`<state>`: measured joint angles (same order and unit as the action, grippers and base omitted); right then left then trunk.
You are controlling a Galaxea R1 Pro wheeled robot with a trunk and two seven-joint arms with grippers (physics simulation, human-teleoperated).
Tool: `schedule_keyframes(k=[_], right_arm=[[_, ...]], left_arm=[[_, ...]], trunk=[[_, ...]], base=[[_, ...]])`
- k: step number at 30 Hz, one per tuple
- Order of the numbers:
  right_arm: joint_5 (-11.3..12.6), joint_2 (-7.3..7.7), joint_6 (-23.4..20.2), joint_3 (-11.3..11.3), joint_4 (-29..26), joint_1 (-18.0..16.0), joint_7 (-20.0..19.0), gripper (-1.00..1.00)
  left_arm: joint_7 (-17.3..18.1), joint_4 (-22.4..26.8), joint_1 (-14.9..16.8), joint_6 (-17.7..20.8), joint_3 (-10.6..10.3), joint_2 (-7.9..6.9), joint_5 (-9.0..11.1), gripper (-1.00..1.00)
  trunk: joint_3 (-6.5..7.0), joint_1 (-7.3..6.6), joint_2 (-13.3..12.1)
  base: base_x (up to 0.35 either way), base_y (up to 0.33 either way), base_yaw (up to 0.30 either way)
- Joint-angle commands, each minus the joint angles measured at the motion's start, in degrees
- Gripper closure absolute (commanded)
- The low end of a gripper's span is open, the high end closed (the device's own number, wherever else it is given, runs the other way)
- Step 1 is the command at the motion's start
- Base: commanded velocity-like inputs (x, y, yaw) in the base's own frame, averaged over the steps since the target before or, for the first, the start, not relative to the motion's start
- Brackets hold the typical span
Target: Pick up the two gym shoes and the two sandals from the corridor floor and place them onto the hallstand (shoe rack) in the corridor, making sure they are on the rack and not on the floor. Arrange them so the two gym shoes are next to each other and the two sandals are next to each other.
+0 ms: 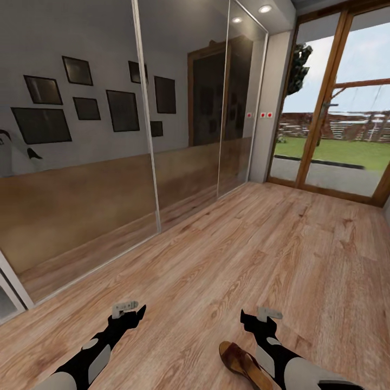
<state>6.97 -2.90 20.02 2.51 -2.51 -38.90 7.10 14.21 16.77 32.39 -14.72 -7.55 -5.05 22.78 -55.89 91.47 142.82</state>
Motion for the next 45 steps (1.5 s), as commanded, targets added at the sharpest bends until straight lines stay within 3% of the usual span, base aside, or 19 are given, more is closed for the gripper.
schedule_keyframes(k=[1, 4, 8, 13, 20, 23, 43, 44, 45], right_arm=[[0.3, -0.04, 0.3, 0.2, 0.0, 0.0, -0.1, -1.0], [-0.7, 0.92, -0.7, -0.7, -0.9, -0.3, -1.0, -1.0], [-2.0, 0.92, -1.8, -0.7, -2.2, -0.3, -2.1, -1.0], [-0.4, 0.36, -0.1, 0.8, -0.6, -0.3, -0.5, -1.0], [1.9, 0.21, 1.4, 1.2, 0.8, -0.3, 0.1, -1.0], [1.8, 0.19, 1.5, 1.2, 0.9, -0.3, 0.2, -1.0], [-4.4, 0.45, 1.6, 1.0, 1.0, -0.3, -1.9, -1.0], [-20.9, 0.45, 1.6, 1.0, 1.0, -0.3, -6.6, -1.0], [-21.3, 0.59, 1.6, 1.0, 0.9, -0.3, -8.6, -1.0]], left_arm=[[0.1, -0.1, 0.0, -0.2, -0.4, -0.05, 0.6, -1.0], [0.1, 0.9, -0.3, 0.8, -0.2, -0.94, 0.9, -1.0], [0.1, 2.2, -0.3, 2.0, -0.2, -0.94, 1.0, -1.0], [0.1, 0.6, -0.4, 0.8, -0.3, -0.64, 2.0, -1.0], [0.2, -1.7, -0.4, -1.4, -0.3, -0.52, 2.4, -1.0], [0.4, -2.6, -0.4, -2.1, -0.2, -0.5, 2.4, -1.0], [0.9, 3.8, -0.8, 3.4, -0.7, -0.82, 2.2, -1.0], [0.9, 51.9, -0.8, 22.8, -0.7, -0.82, 2.2, -1.0], [0.9, 52.8, -0.9, 23.8, -0.7, -0.84, 2.1, -1.0]], trunk=[[-0.05, -0.01, 0.0], [-0.05, -0.01, 0.0], [-0.05, -0.01, 0.0], [-0.05, -0.01, 0.0], [-0.05, -0.01, 0.0], [-0.05, -0.01, 0.0], [-0.05, -0.01, 0.0], [-0.05, -0.01, 0.0], [-0.05, -0.01, 0.0]], base=[[0.006, -0.005, 0.003], [0.0, 0.0, 0.0], [0.0, 0.0, 0.0], [0.0, 0.0, 0.0], [0.0, 0.0, 0.0], [0.0, 0.0, 0.0], [0.0, 0.0, 0.0], [0.0, 0.0, 0.0], [0.0, 0.0, 0.0]])
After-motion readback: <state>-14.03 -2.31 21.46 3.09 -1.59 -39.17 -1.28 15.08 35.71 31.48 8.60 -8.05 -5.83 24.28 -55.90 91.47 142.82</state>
